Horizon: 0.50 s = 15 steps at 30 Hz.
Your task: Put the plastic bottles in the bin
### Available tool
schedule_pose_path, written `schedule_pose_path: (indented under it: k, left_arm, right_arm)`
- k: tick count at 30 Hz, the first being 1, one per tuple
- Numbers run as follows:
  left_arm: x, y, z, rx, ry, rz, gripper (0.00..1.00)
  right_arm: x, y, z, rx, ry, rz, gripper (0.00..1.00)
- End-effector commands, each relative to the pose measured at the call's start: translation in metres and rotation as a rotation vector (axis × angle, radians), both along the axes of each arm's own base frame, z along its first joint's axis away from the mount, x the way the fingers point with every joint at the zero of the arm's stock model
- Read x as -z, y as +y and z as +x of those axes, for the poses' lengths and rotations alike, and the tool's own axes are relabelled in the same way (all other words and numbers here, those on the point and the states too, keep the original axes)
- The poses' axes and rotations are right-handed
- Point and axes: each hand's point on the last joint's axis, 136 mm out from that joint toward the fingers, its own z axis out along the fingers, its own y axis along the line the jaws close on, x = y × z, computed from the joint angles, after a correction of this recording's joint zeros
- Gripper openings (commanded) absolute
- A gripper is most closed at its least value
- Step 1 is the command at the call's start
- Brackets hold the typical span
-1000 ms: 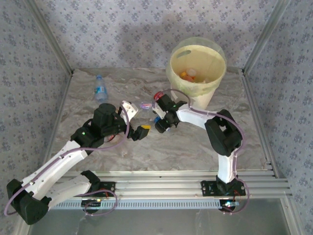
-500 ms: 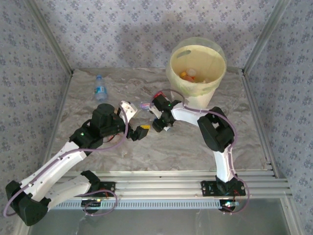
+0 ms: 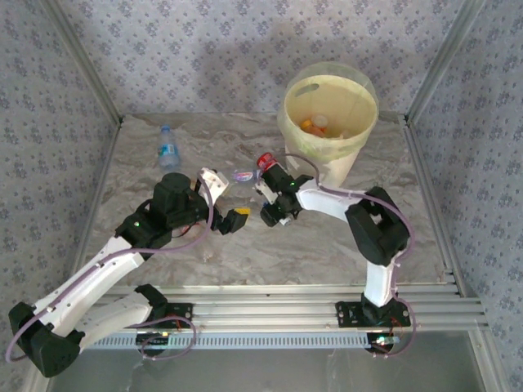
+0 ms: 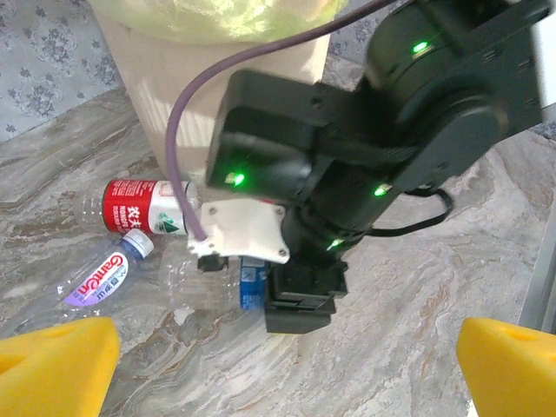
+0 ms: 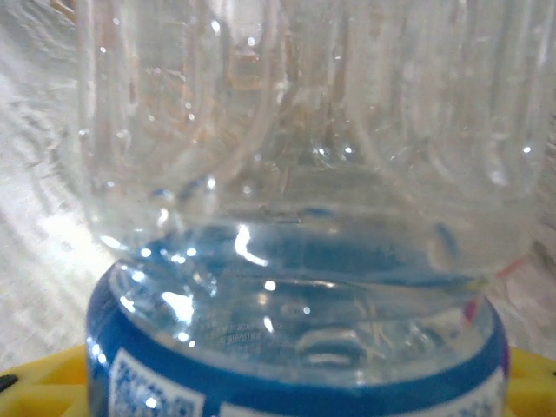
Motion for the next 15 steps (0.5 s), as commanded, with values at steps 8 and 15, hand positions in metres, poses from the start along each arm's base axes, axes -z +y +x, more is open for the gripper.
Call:
schedule_pose_path:
  k: [8,15]
  left_arm:
    - [-0.023,0.007,-0.001,-0.038,-0.072,-0.057,1.00]
    - [-0.021,0.005,0.000,-0.035,-0.062,-0.069,1.00]
  right_arm:
    - [-0.085,-0.009,-0.024,0.078,-0.123,0.217,0.51]
    - [-0.145,-0.019,-0.032,0.096,-0.227,0.306,0.51]
